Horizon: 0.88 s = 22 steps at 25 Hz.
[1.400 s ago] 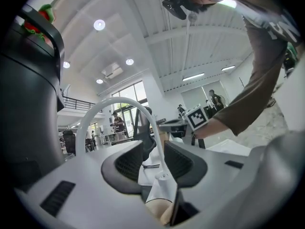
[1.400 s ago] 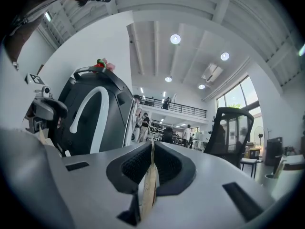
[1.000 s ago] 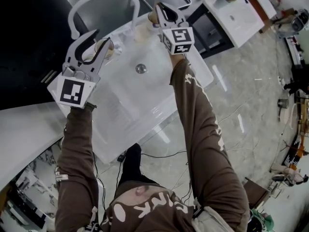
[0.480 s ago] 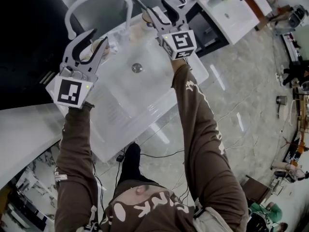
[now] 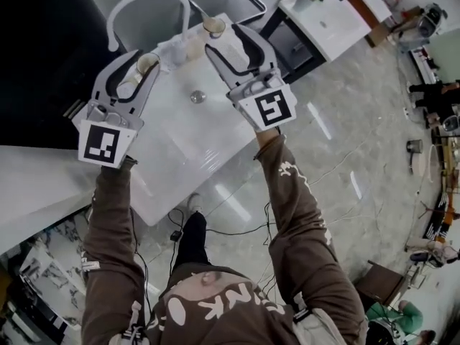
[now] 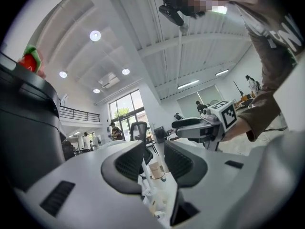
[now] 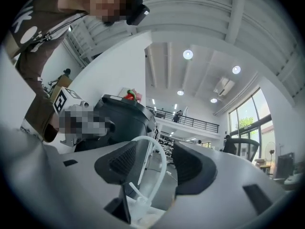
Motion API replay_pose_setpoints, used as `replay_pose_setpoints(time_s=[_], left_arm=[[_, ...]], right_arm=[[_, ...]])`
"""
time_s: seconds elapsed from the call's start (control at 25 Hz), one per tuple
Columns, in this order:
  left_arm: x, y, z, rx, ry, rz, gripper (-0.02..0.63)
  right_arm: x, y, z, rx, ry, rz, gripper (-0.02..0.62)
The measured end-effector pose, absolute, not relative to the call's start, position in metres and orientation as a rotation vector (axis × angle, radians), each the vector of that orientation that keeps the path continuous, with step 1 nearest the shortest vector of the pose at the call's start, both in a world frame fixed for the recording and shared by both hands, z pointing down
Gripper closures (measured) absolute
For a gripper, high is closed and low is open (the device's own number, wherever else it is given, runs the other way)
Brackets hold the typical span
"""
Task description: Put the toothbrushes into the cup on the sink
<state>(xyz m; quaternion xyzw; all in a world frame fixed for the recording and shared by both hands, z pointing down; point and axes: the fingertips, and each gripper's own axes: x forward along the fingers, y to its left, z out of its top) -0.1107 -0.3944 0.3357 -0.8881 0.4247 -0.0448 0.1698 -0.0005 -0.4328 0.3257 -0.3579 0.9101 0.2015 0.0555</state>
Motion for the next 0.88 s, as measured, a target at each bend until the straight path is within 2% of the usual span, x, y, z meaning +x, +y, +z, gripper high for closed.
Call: replay_pose_setpoints(time_s=[0.2, 0.68, 0.88], left_arm=[[-0.103, -0.333, 0.318, -2.520, 1.184, -0.117, 0.479], [-0.056, -0.161, 0.288, -2.598, 1.098, -0.106, 0.479], [-0.046, -0.106, 0.292, -2.638, 1.068, -0.106, 0.494]], right_arm=[[-0.008, -0.342, 0.318, -1.048, 2.771, 0.607, 0.356], [0.030, -0.155, 0.300, -1.144, 2.782, 0.529, 0.377], [0.047, -0.100, 0.295, -1.222, 2.766, 0.545, 0.445]])
